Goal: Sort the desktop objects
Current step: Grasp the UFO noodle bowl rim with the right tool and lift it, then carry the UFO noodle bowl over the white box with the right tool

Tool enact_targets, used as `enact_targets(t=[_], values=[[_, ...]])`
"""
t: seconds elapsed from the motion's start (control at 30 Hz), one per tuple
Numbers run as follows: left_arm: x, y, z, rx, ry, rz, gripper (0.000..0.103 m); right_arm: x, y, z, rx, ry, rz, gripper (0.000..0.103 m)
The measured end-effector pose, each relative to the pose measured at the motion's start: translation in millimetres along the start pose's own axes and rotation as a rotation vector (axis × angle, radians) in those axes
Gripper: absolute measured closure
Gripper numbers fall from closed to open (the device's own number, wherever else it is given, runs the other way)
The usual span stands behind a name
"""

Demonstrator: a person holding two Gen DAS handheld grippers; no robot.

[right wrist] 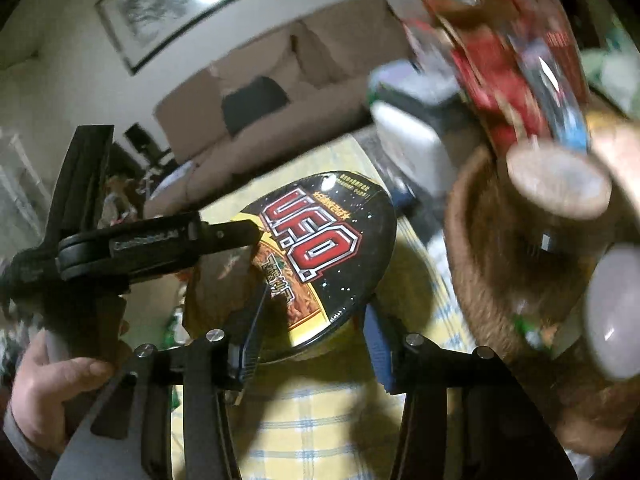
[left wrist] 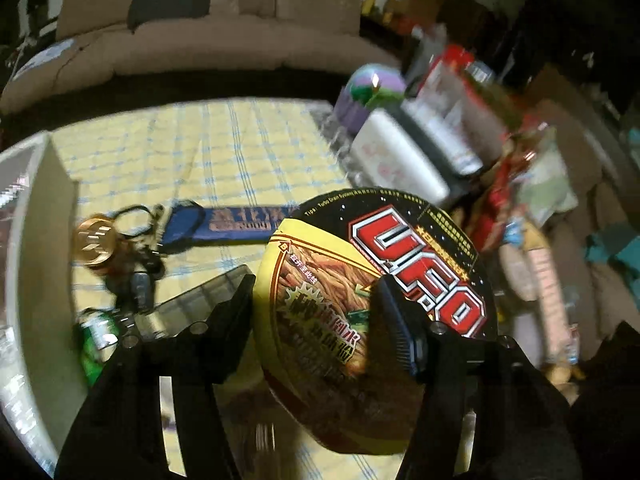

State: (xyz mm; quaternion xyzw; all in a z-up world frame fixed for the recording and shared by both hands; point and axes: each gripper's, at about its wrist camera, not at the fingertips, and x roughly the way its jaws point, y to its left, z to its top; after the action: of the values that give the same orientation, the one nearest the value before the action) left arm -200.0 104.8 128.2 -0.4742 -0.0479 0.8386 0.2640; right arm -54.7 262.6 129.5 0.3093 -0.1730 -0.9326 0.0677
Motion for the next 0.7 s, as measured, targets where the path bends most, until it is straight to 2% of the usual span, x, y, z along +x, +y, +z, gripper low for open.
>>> enact_targets(t=[0.1, 0.2, 0.3, 0.4, 0.6, 0.7], values=[[-54, 5, -3, -0.011, -0.059, -0.043, 0.047, -34, 31, 9, -0.125, -0.051, 0.031, 0.056], [-109, 17, -11, -0.004, -0.11, -0.031, 0.045, -56, 64, 13, -0.172, -0.074, 0.093, 0.056], [-160, 44, -23, -0.022, -0.15, -0.002, 0.042, -63, 109, 10, -0.213, -0.062, 0.165, 0.056], [-210, 89, -38, -0.073, -0.184, 0.032, 0.042, -55, 157, 5, -0.228, -0.03, 0.245, 0.056], [-277, 180, -67, -0.188, -0.234, 0.106, 0.041, -17, 257, -17, -0.256, 0.076, 0.403, 0.056], [-296, 228, -79, -0.253, -0.258, 0.133, 0.033, 14, 300, -24, -0.252, 0.143, 0.461, 0.056]])
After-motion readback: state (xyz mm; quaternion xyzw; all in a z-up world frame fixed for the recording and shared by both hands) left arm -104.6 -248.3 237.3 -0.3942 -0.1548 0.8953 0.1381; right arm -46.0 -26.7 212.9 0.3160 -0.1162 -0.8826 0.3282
